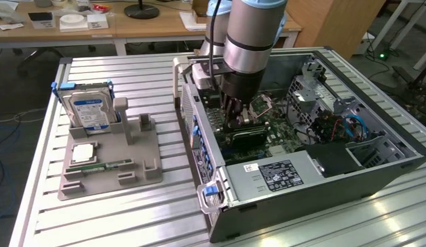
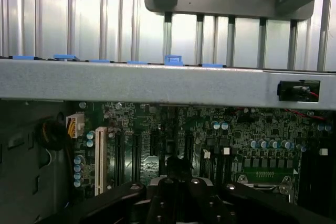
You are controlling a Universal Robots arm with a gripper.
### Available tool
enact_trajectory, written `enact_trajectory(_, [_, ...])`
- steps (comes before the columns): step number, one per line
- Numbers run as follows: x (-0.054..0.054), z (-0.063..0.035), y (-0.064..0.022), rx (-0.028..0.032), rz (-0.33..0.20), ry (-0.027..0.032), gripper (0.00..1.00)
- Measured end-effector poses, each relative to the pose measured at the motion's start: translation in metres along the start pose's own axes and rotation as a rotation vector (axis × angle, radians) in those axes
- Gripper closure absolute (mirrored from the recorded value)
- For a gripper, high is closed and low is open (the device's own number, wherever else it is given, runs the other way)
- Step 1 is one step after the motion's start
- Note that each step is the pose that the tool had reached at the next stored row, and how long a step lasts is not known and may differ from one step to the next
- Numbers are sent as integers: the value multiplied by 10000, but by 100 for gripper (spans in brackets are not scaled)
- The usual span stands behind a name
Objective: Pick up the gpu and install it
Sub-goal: 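Press down on the gpu until it lock into place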
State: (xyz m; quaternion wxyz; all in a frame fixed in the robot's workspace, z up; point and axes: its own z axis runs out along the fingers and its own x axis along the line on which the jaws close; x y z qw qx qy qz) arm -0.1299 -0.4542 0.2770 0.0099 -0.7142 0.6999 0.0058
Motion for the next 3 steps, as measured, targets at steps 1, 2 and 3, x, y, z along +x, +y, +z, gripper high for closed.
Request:
enact_trajectory(1, [0,0,0,0,0,0,89])
enact_trajectory(2, [0,0,0,0,0,0,89])
enact_trajectory(3, [0,0,0,0,0,0,89])
